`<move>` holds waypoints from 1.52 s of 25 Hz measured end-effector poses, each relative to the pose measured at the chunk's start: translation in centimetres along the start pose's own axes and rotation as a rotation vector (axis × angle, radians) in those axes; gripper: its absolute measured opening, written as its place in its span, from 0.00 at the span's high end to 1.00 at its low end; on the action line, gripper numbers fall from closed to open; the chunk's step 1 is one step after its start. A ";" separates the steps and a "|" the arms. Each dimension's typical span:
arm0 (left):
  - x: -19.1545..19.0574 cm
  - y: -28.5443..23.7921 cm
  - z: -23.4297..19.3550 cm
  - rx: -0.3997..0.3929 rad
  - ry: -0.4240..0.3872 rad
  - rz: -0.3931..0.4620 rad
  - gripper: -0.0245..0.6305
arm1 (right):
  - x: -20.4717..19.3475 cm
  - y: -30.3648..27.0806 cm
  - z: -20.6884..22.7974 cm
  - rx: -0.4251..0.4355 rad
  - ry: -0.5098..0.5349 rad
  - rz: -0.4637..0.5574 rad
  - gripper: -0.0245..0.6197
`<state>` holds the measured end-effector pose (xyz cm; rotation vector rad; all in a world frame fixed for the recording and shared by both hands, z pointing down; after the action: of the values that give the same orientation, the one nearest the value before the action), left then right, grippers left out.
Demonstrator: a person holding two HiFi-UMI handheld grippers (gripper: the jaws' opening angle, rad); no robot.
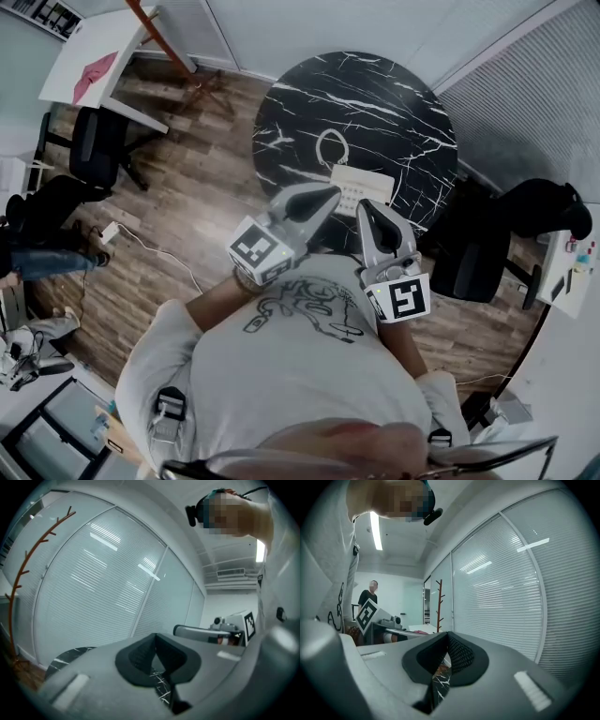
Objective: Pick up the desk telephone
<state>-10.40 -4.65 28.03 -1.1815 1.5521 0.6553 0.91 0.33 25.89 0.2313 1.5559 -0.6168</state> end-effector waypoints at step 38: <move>-21.3 -12.3 -9.1 0.102 0.244 -0.368 0.60 | -21.6 -3.5 14.0 -0.039 -0.190 -0.347 0.58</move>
<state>-3.07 -9.52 52.73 -1.4617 1.4901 0.1926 13.24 -4.98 48.14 -0.1280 1.4320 -0.8522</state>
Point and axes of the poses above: the fingertips, and each gripper's own axes: y backward along the fingers, z to its right, x out of its top, the point moved 6 cm from there along y, backward along the fingers, and after that the axes turned 8 degrees about -z, right-handed, at the moved point
